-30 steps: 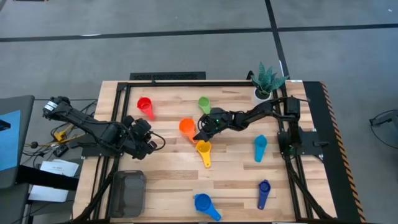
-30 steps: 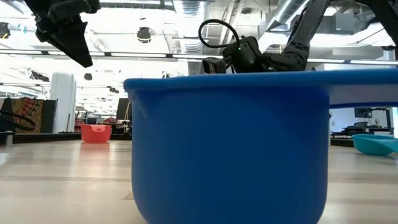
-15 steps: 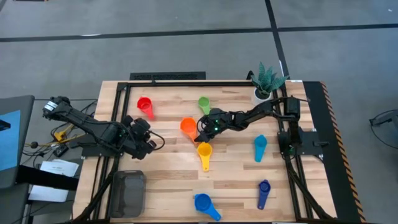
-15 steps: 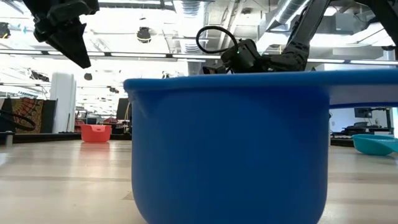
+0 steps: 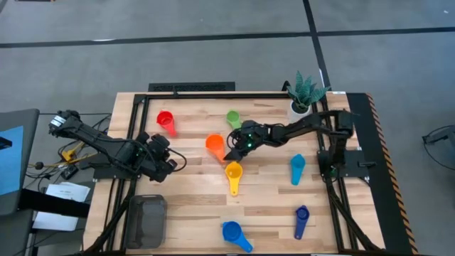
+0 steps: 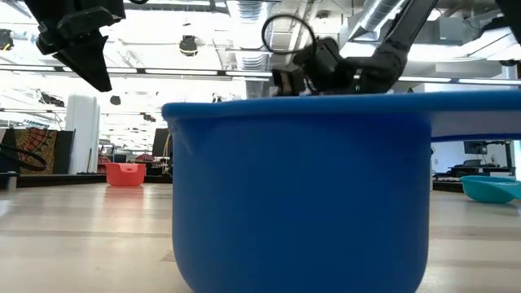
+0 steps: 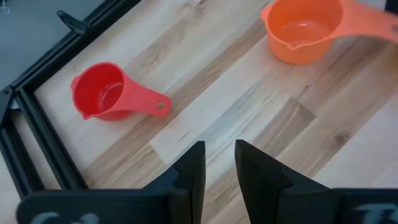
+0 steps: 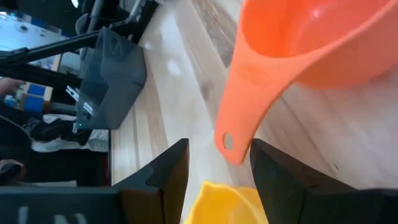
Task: Nest measuring cups in basket
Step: Move the orange measuring cup to the center, then stack the red measuring cup on top of the orange measuring cup
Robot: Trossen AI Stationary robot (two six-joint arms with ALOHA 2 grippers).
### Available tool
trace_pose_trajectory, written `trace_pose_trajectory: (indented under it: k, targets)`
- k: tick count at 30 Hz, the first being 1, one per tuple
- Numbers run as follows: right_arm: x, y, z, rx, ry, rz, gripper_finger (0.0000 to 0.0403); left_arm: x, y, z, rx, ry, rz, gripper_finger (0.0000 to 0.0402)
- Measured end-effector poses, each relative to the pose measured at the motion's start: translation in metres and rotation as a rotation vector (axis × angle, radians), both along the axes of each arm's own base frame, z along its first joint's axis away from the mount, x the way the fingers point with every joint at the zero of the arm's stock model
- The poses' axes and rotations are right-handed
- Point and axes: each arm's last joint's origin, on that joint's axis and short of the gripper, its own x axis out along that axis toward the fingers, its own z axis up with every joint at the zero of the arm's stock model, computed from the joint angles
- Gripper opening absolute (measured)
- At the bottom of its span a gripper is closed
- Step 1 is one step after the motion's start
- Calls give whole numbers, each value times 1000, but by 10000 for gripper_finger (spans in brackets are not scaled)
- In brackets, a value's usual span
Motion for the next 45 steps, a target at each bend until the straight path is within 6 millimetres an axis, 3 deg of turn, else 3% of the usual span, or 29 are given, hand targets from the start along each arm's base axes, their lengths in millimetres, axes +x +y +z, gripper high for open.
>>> trace_pose_trajectory:
  k: [11,23,29,34,39,45]
  targets:
    - [-29,-2,41,-246,130,-146,199,-1,-2,1,39,-34,12,77]
    - [-29,1,44,-337,135,-203,199,-11,-24,5,130,-198,-28,77]
    - [-25,-2,58,-413,97,-302,190,-8,-23,10,238,-346,33,77]
    - [-2,-9,77,-490,4,-292,187,-6,-21,11,252,-355,49,77]
    - [39,-30,90,-565,-33,-292,187,-3,-14,11,318,-302,48,77]
    - [90,-57,83,-628,-21,-257,190,0,10,11,429,-223,151,77]
